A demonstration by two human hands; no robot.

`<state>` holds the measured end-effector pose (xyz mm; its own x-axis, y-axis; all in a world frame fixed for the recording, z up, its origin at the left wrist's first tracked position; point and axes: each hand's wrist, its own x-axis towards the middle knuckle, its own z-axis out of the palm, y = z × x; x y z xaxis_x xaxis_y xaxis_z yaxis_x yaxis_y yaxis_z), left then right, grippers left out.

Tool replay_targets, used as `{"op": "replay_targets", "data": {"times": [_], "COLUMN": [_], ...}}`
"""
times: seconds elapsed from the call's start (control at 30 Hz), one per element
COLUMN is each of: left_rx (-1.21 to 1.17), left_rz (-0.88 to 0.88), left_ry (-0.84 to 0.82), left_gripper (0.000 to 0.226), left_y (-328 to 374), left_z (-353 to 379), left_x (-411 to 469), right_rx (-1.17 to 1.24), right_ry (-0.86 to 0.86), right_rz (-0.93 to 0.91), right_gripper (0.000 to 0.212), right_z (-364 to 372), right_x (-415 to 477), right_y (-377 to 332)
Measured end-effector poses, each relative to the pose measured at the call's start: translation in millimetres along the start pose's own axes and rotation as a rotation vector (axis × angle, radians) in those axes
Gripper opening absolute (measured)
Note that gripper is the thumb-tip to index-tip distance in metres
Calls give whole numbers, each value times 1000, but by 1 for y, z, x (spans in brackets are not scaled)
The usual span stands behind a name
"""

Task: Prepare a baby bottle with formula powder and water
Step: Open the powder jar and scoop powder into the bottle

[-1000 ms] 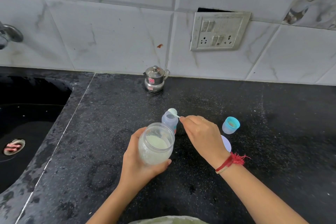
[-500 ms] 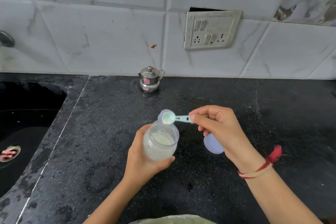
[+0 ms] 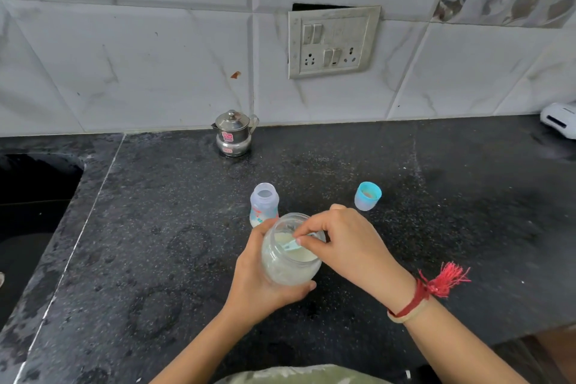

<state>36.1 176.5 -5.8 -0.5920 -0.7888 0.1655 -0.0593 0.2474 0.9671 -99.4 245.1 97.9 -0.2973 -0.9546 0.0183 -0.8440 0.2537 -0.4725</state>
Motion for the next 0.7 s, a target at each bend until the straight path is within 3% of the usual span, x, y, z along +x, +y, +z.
{"op": "replay_targets", "data": {"times": [0.13,0.2,0.3,0.37,0.43,0.5,0.6,0.7], "left_rx": [-20,-26,-21,-8,-1,3,6,8], "left_rz": [18,24,35,38,36,41,53,55], "left_ry": [-30,-34,-25,-18,-12,-10,-7,-4], "left_gripper": [93,92,90,89,88,88,88,88], "left_y": [-2,-1,0,0,0,0,0,0], "left_z": [6,7,4,2,0,0,1,1], "left_x": [0,1,4,6,7,8,9,9], "right_rx": [18,153,461,431,261,102,-139,-180], "right_ry": [27,109,263,353,292,104,-85,-129], "right_rz": [-73,-91,-15,115,289,428,447,478], "right_gripper": [13,10,10,10,13,39,69,72], "right_z": [5,1,-13,-18,-17,-9,11,28], "right_x": [-3,-4,0,8,17,21,24,29], "right_y": [13,18,36,62,92,115,128,128]}}
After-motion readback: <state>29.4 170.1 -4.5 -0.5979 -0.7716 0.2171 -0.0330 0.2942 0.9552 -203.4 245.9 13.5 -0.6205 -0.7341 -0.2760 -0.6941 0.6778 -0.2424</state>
